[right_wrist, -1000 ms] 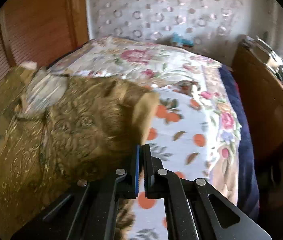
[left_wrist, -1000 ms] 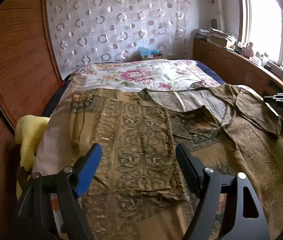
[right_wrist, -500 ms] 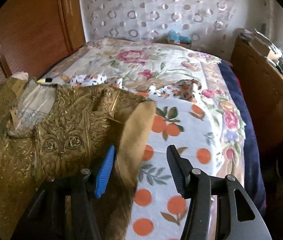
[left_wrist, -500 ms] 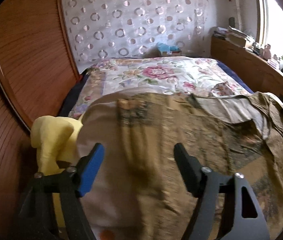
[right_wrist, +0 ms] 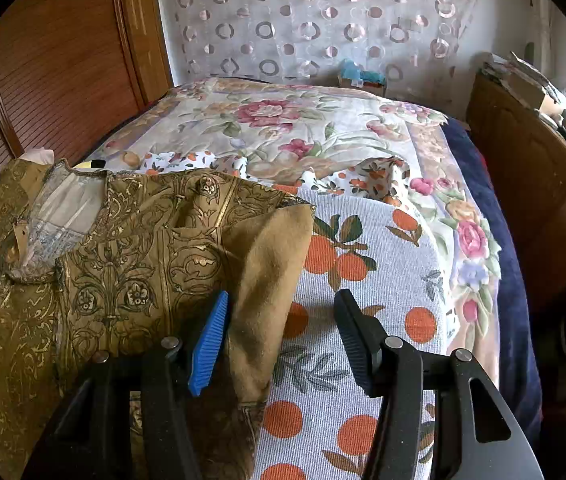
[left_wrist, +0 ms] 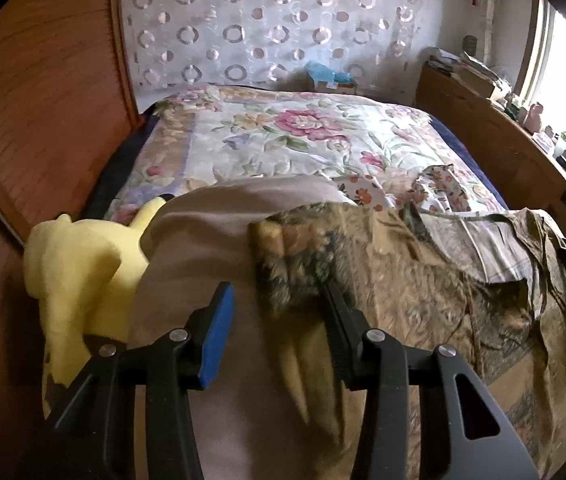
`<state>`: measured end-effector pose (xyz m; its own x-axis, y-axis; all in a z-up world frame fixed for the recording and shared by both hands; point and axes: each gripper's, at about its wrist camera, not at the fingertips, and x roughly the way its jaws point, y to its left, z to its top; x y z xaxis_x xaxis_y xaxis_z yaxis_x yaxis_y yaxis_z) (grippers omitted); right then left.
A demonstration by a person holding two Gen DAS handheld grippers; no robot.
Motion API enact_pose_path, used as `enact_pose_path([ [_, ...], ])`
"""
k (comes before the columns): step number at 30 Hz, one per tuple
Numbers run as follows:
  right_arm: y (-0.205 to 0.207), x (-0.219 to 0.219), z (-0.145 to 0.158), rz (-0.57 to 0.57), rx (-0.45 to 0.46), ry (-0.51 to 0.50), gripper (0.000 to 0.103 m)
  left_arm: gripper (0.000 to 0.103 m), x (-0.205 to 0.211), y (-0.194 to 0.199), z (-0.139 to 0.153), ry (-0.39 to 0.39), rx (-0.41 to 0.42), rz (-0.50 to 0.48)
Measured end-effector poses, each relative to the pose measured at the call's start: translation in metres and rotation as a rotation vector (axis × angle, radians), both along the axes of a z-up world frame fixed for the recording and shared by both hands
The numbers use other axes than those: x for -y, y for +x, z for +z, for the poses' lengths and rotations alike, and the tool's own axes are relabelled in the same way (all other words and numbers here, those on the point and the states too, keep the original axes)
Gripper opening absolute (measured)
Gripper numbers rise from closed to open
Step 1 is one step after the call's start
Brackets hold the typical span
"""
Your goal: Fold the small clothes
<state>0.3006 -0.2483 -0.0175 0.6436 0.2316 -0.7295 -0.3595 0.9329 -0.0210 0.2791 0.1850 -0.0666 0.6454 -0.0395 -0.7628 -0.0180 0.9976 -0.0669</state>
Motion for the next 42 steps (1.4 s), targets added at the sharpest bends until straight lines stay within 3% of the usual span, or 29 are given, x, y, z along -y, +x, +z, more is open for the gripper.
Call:
enact_pose_path([
  [6,0.001,0.0,0.0,-0.001,0.0,0.0,0.057,0.046,0.007,0.012,0.0,-0.043,-0.016,-0.025],
  [18,0.0,0.0,0.0,-0.003,-0.001,0.0,0.057,0.042,0.014,0.012,0.001,-0.02,-0.015,-0.026],
  [19,0.001,0.0,-0.001,-0.003,-0.001,-0.001,0.057,0.034,0.014,0.011,0.001,-0.021,-0.012,-0.03],
  [20,0.001,0.0,0.0,-0.003,-0.001,-0.001,0.057,0.017,0.016,0.009,0.001,-0.026,-0.006,-0.041],
  [21,0.0,0.0,0.0,-0.003,-0.001,-0.001,0.057,0.011,0.019,0.006,0.003,-0.032,0.006,-0.053],
  [24,0.0,-0.001,0.0,-0.006,0.002,-0.007,0.057,0.008,0.032,-0.008,0.011,0.012,0.055,-0.058],
  [28,-0.003,-0.002,0.002,-0.009,0.01,-0.021,0.056,0.007,0.049,-0.027,0.02,0.007,0.099,-0.085],
  [29,-0.003,-0.003,0.002,-0.008,0.011,-0.025,0.053,0.007,0.054,-0.032,0.021,0.008,0.107,-0.094],
  [31,-0.006,-0.01,0.004,0.028,-0.002,-0.018,0.022,0.006,0.06,-0.043,0.026,0.005,0.126,-0.108],
  [33,-0.014,-0.019,0.008,0.066,0.021,-0.058,0.008,0.006,0.064,-0.055,0.031,0.004,0.145,-0.116],
  [36,-0.035,-0.027,0.023,0.109,0.076,-0.05,0.005,0.006,0.07,-0.074,0.037,0.044,0.17,-0.117],
  [42,-0.084,-0.022,0.05,0.126,0.16,0.024,0.003,0.006,0.067,-0.108,0.043,0.022,0.204,-0.116],
])
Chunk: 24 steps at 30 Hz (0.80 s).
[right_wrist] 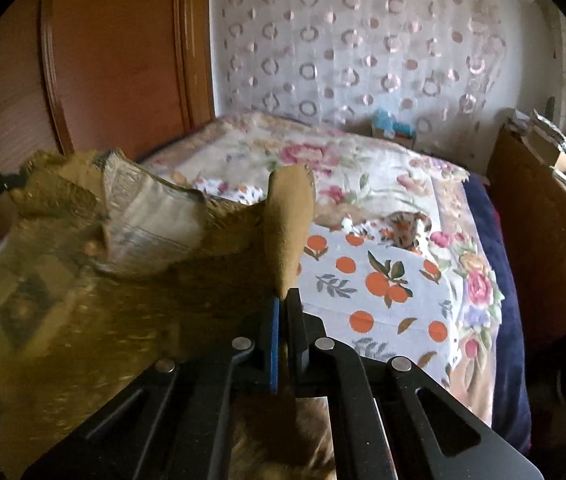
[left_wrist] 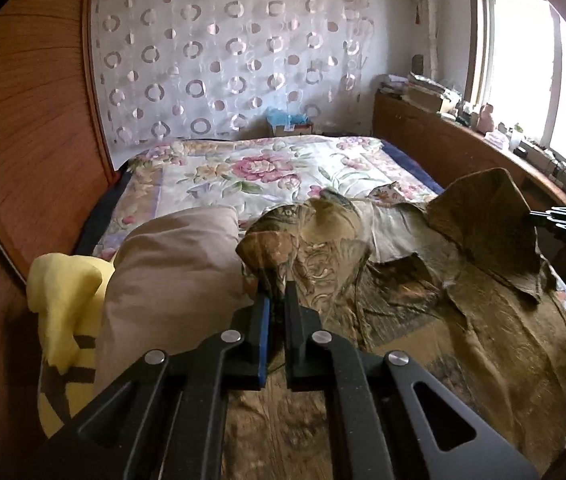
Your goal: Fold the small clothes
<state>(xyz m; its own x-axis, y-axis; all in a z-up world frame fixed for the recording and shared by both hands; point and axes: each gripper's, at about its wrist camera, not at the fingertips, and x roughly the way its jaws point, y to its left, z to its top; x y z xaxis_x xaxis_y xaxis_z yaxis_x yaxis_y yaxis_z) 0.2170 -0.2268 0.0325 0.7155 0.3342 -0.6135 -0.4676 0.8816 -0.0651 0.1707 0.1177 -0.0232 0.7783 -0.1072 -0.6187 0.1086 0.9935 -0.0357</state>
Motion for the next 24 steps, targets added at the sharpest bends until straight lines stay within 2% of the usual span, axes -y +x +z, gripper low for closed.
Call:
enact_pose_path([
  [4,-0.037,0.015,0.006,-0.003,0.037,0.048,0.002,0.006,0.002,-0.023,0.001,-0.01,0.016,-0.001],
  [7,-0.061,0.02,-0.003,0.009,0.053,0.045,0.002,0.006,0.002,-0.036,-0.002,-0.019,0.017,0.003],
  [14,-0.093,0.027,-0.011,-0.004,0.064,0.062,0.002,0.006,-0.001,-0.075,0.001,-0.034,0.047,0.021],
  [19,-0.127,0.034,-0.019,-0.019,0.054,0.055,0.002,0.006,-0.003,-0.11,0.001,-0.047,0.063,0.033],
  [24,-0.168,0.053,-0.036,-0.054,0.023,0.09,0.002,0.006,-0.005,-0.145,-0.01,-0.042,0.067,0.064],
])
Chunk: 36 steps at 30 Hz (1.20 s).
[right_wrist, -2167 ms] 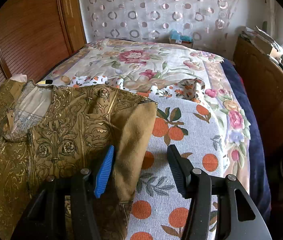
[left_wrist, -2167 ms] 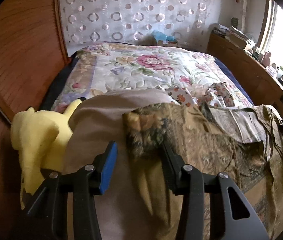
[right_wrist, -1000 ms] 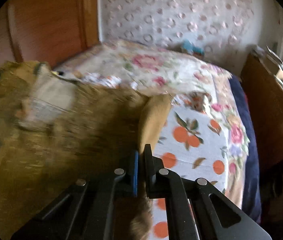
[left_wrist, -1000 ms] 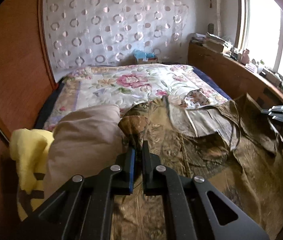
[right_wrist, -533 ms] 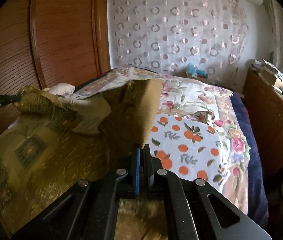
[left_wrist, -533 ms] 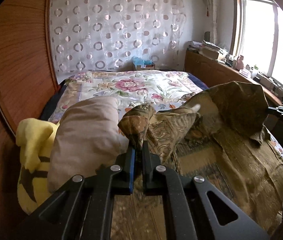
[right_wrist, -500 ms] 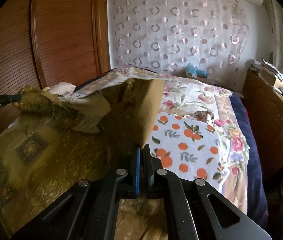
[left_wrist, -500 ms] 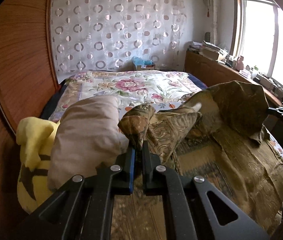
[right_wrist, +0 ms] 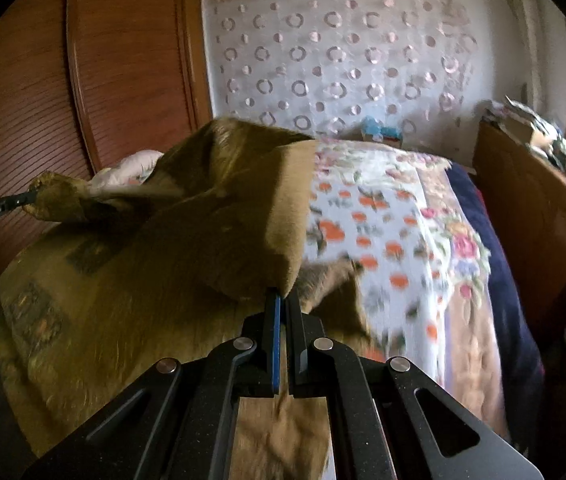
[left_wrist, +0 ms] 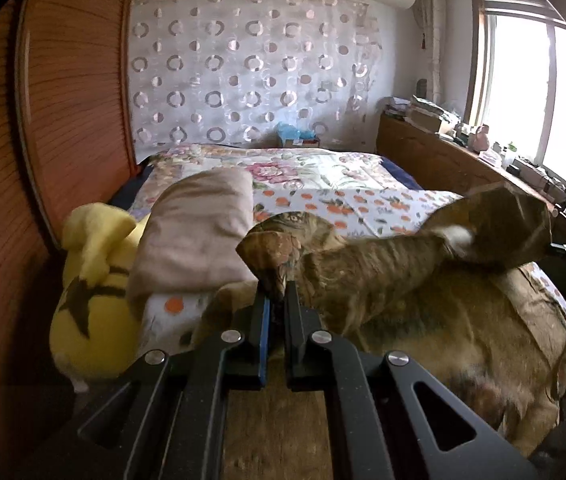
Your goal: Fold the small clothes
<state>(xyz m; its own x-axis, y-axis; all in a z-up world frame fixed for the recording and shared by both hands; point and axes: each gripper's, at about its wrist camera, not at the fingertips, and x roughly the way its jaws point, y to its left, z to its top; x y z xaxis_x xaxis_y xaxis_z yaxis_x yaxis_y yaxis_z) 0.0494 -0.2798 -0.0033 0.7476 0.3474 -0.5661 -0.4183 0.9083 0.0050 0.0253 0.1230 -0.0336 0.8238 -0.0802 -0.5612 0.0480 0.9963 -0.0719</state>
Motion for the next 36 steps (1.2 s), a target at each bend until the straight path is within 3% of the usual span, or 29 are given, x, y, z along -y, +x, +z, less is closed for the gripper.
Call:
enact_pose_path([
  [7,-0.026,0.016,-0.025,-0.034,-0.075,0.027,0.002,0.006,-0.007,-0.036,-0.002,-0.047,0.006,0.02],
  [18,-0.057,0.017,-0.006,-0.056,-0.079,-0.03,0.002,0.007,-0.017,-0.072,0.023,-0.036,0.036,0.017],
  [20,-0.068,0.021,-0.005,-0.077,-0.066,-0.046,0.003,0.015,-0.019,-0.069,0.021,-0.027,0.029,0.03],
  [21,-0.069,0.022,-0.002,-0.088,-0.057,-0.055,0.01,0.017,-0.021,-0.069,0.02,-0.026,0.027,0.036],
  [23,-0.066,0.023,0.002,-0.105,-0.038,-0.058,0.028,0.037,-0.027,-0.068,0.022,-0.018,0.035,0.054],
  [24,-0.065,0.023,0.005,-0.121,-0.026,-0.058,0.047,0.043,-0.031,-0.068,0.023,-0.013,0.042,0.068],
  [25,-0.062,0.024,0.007,-0.143,-0.015,-0.058,0.059,0.045,-0.034,-0.066,0.026,-0.009,0.047,0.079],
  [27,-0.055,0.025,0.009,-0.158,-0.004,-0.055,0.061,0.048,-0.038,-0.061,0.029,0.011,0.046,0.088],
  [29,-0.046,0.021,0.01,-0.157,-0.001,-0.052,0.061,0.066,-0.041,-0.055,0.031,0.031,0.053,0.096],
  [32,-0.027,0.015,0.004,-0.153,-0.012,-0.054,0.062,0.073,-0.048,-0.044,0.029,0.039,0.047,0.1],
  [36,-0.004,0.008,-0.006,-0.14,-0.046,-0.048,0.062,0.073,-0.054,-0.022,0.02,0.035,0.018,0.089],
])
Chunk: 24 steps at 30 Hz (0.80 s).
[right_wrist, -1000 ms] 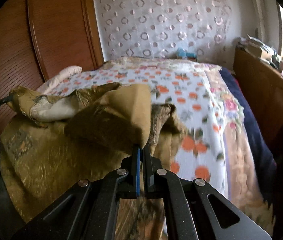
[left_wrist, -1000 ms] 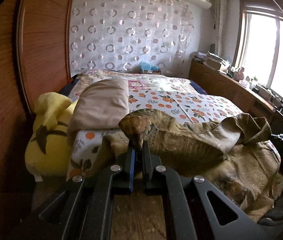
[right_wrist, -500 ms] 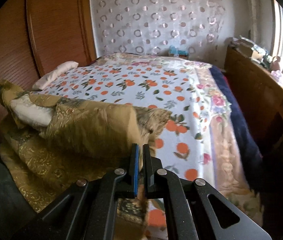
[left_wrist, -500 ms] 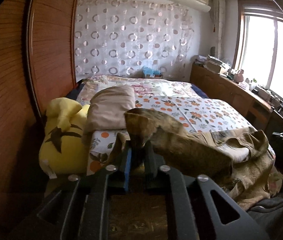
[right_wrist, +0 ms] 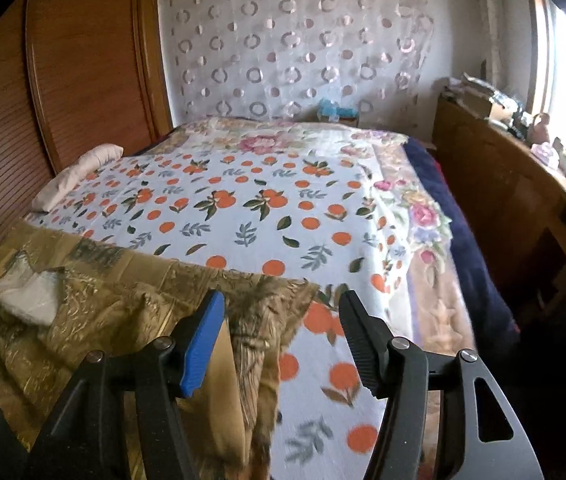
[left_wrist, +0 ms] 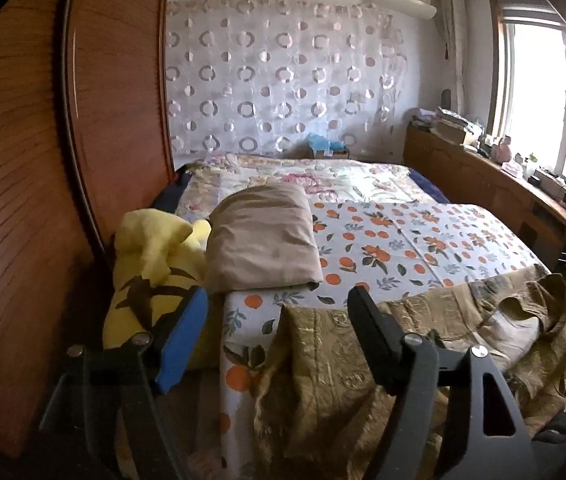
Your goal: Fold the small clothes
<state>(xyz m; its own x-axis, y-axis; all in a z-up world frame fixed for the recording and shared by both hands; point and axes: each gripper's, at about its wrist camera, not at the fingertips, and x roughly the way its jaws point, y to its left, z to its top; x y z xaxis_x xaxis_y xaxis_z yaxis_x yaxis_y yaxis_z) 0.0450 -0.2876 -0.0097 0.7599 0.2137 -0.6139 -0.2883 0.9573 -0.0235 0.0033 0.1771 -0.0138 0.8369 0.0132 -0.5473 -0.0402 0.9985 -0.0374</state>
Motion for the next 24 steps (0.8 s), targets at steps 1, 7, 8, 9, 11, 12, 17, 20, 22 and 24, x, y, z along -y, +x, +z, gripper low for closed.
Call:
enact_pose_path([
  [1,0.003,0.001,-0.001,0.004,-0.008,-0.003,0.062,0.073,-0.001,0.006,-0.004,-0.004,-0.01,-0.005],
  [7,0.03,0.004,-0.007,0.002,-0.064,0.002,0.062,0.073,-0.007,0.041,-0.025,0.014,-0.085,-0.025],
  [8,0.041,0.003,-0.008,0.0,-0.076,0.003,0.062,0.073,-0.007,0.046,-0.027,0.017,-0.098,-0.025],
  [9,0.045,0.003,-0.01,0.001,-0.087,0.004,0.062,0.073,-0.008,0.051,-0.03,0.019,-0.11,-0.03],
  [11,0.052,0.005,-0.013,-0.002,-0.105,-0.003,0.062,0.073,-0.008,0.06,-0.036,0.023,-0.131,-0.037],
  [12,0.054,0.005,-0.014,-0.006,-0.113,-0.008,0.062,0.073,-0.007,0.064,-0.04,0.023,-0.145,-0.041],
  [17,0.064,0.005,-0.021,-0.006,-0.157,-0.003,0.062,0.073,-0.006,0.078,-0.06,0.005,-0.217,-0.064],
  [20,0.066,0.001,-0.021,0.0,-0.16,-0.025,0.063,0.073,-0.002,0.084,-0.075,0.009,-0.27,-0.075],
  [22,0.066,-0.002,-0.021,0.003,-0.156,-0.035,0.065,0.073,0.0,0.086,-0.083,0.01,-0.295,-0.083],
  [24,0.066,-0.004,-0.021,0.002,-0.151,-0.045,0.066,0.073,0.002,0.088,-0.089,0.011,-0.312,-0.091],
])
